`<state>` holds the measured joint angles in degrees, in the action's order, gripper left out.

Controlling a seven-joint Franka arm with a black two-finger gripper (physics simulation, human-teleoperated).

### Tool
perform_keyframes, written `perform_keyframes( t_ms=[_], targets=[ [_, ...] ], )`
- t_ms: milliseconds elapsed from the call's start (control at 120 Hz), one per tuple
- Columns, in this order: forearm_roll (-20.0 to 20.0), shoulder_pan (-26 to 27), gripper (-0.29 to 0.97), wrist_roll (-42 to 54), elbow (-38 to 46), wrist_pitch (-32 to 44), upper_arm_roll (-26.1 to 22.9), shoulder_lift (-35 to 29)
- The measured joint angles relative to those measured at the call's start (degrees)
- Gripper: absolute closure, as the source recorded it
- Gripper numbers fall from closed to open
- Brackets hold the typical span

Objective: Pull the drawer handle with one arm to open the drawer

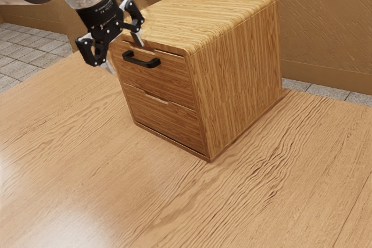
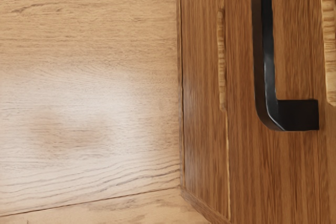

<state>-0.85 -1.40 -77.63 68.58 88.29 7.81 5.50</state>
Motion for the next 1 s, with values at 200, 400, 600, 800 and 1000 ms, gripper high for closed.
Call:
perform_keyframes(
  t_ms=[200,400,600,800,1000],
  targets=[
    [-2.8,-7.4,0.0,0.4,0.4,5.8,-0.2,0.6],
    [-6.6,-6.1,0.1,1.9,5.3,11.3,-0.3,0.5],
    [-7.6,-6.3,0.3,3.7,8.4,15.4,0.0,-0.2],
    [-7.7,-6.6,0.38,5.7,9.9,18.4,1.5,-0.1],
    [-7.9,-6.4,0.41,7.3,11.1,20.9,1.6,0.5]
  ],
)
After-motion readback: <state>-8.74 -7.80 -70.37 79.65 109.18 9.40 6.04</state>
